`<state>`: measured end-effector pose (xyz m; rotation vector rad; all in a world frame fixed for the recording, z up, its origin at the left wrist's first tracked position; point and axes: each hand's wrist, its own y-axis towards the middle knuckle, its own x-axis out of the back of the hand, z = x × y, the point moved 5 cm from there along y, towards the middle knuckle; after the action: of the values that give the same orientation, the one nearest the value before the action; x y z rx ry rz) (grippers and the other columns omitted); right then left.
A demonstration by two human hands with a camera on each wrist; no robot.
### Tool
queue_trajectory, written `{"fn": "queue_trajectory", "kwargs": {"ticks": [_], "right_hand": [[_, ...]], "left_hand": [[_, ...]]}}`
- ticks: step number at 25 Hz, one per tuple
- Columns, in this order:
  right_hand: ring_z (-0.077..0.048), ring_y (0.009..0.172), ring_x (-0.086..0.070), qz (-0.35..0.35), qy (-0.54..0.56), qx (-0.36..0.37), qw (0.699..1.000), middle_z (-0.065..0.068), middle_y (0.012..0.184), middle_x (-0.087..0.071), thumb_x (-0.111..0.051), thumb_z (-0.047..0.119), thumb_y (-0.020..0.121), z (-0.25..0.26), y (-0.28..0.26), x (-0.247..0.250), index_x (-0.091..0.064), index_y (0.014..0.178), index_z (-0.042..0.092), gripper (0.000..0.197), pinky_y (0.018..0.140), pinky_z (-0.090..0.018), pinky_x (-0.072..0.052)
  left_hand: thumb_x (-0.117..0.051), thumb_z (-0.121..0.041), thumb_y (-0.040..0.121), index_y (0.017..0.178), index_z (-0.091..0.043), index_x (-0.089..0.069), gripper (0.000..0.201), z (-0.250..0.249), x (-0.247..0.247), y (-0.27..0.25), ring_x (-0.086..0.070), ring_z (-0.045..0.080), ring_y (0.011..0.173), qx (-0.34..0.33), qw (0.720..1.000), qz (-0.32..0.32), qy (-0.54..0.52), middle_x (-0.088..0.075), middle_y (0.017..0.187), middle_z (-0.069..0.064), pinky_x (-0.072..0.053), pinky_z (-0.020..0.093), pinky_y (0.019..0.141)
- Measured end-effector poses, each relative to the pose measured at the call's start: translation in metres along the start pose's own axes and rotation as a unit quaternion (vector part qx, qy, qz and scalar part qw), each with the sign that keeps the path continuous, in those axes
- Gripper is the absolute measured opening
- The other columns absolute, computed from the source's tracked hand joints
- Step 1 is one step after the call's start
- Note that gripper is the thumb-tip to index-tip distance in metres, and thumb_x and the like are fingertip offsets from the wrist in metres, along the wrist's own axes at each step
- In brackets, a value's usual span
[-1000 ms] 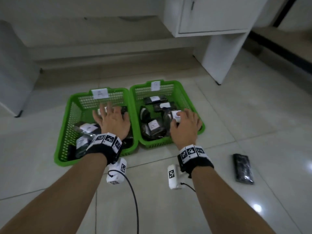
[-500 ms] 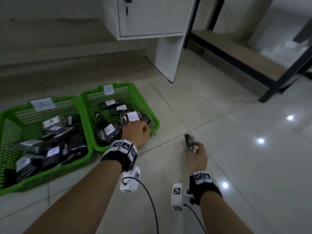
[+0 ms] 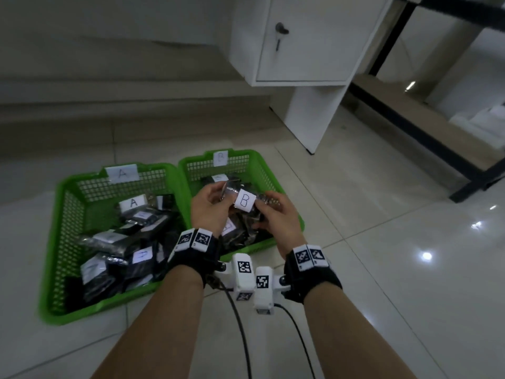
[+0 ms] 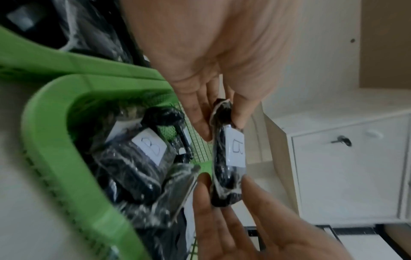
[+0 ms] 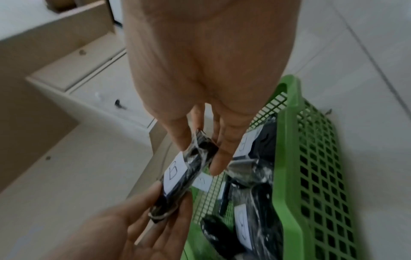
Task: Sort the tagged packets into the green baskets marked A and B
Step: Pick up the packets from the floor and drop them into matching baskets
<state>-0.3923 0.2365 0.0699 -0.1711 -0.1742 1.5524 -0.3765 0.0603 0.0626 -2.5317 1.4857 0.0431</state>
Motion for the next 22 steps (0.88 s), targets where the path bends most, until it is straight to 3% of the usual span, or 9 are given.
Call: {"fn": "queue_trajectory", "kwargs": {"ticks": [2, 5, 8, 10, 12, 14, 16, 19, 22], "right_hand": [[-0.02, 0.09, -0.072, 0.014, -0.067, 0.02, 0.997, -0.005, 0.113, -0.07, -0.073, 0.007, 0.089, 0.003, 0.003, -0.02, -0.058, 0.135, 0.017, 0.049, 0.075, -0.03, -0.062], [-0.018, 0.094, -0.072, 0.056, -0.202, 0.043, 0.977, -0.001, 0.113, -0.074, -0.072, 0.008, 0.087, 0.013, 0.009, -0.043, -0.06, 0.137, 0.017, 0.052, 0.078, -0.026, -0.059], [-0.016, 0.089, -0.071, 0.071, -0.248, 0.066, 0.964, 0.011, 0.095, -0.072, -0.073, 0.003, 0.084, 0.024, 0.023, -0.05, -0.068, 0.119, 0.02, 0.039, 0.081, -0.031, -0.058], [-0.015, 0.087, -0.071, 0.057, -0.208, 0.053, 0.975, 0.008, 0.095, -0.072, -0.075, -0.001, 0.082, 0.019, 0.043, -0.051, -0.069, 0.113, 0.025, 0.041, 0.08, -0.031, -0.06], [-0.017, 0.09, -0.072, 0.057, -0.18, 0.046, 0.981, -0.002, 0.104, -0.074, -0.074, -0.003, 0.082, 0.014, 0.06, -0.056, -0.069, 0.121, 0.019, 0.045, 0.077, -0.032, -0.062], [-0.015, 0.089, -0.072, 0.08, -0.16, 0.046, 0.983, -0.003, 0.108, -0.075, -0.07, -0.007, 0.083, 0.014, 0.079, -0.063, -0.071, 0.121, 0.014, 0.043, 0.072, -0.024, -0.061], [-0.012, 0.091, -0.072, 0.095, -0.143, 0.028, 0.985, -0.001, 0.111, -0.075, -0.064, -0.011, 0.083, 0.02, 0.098, -0.065, -0.073, 0.118, 0.016, 0.044, 0.072, -0.023, -0.059], [-0.021, 0.087, -0.074, 0.146, -0.091, -0.051, 0.984, -0.005, 0.113, -0.073, -0.061, -0.01, 0.082, 0.029, 0.127, -0.073, -0.071, 0.117, 0.022, 0.048, 0.065, -0.029, -0.06], [-0.024, 0.089, -0.071, 0.199, -0.042, -0.099, 0.974, -0.011, 0.112, -0.072, -0.055, -0.015, 0.08, 0.038, 0.145, -0.082, -0.068, 0.122, 0.017, 0.055, 0.071, -0.036, -0.063]], "left_hand": [[-0.081, -0.024, 0.069, 0.091, -0.03, -0.073, 0.025, 0.011, 0.019, 0.021, -0.073, 0.024, 0.095, 0.029, 0.999, -0.021, 0.0, -0.077, 0.098, 0.004, -0.058, 0.049, 0.088], [-0.07, -0.029, 0.064, 0.084, -0.038, -0.074, 0.022, 0.021, 0.031, 0.047, -0.072, 0.025, 0.095, 0.039, 0.998, 0.003, 0.044, -0.076, 0.099, 0.002, -0.058, 0.05, 0.088], [-0.064, -0.02, 0.083, 0.109, -0.032, -0.073, 0.03, -0.001, 0.036, 0.042, -0.07, 0.024, 0.097, 0.027, 0.985, 0.051, 0.162, -0.073, 0.105, 0.0, -0.057, 0.04, 0.091], [-0.061, -0.013, 0.091, 0.124, -0.024, -0.068, 0.036, -0.001, 0.045, 0.046, -0.07, 0.023, 0.095, 0.028, 0.972, 0.077, 0.219, -0.072, 0.11, 0.0, -0.057, 0.034, 0.088], [-0.061, -0.013, 0.089, 0.118, -0.029, -0.07, 0.035, 0.001, 0.052, 0.052, -0.073, 0.021, 0.086, 0.024, 0.971, 0.094, 0.221, -0.074, 0.109, 0.0, -0.06, 0.037, 0.083], [-0.063, -0.02, 0.085, 0.108, -0.033, -0.072, 0.028, -0.003, 0.055, 0.058, -0.073, 0.024, 0.086, 0.015, 0.959, 0.08, 0.273, -0.074, 0.108, 0.001, -0.06, 0.043, 0.084], [-0.065, -0.024, 0.089, 0.119, -0.024, -0.066, 0.03, -0.007, 0.05, 0.065, -0.072, 0.027, 0.091, 0.016, 0.937, 0.059, 0.345, -0.07, 0.115, 0.004, -0.059, 0.043, 0.086], [-0.067, -0.029, 0.091, 0.134, -0.022, -0.053, 0.046, -0.015, 0.038, 0.07, -0.07, 0.027, 0.092, 0.017, 0.931, 0.02, 0.365, -0.066, 0.114, 0.007, -0.06, 0.043, 0.082], [-0.068, -0.02, 0.091, 0.13, -0.021, -0.054, 0.041, -0.032, 0.032, 0.074, -0.067, 0.021, 0.085, -0.004, 0.924, -0.019, 0.383, -0.062, 0.11, 0.006, -0.062, 0.035, 0.068]]}}
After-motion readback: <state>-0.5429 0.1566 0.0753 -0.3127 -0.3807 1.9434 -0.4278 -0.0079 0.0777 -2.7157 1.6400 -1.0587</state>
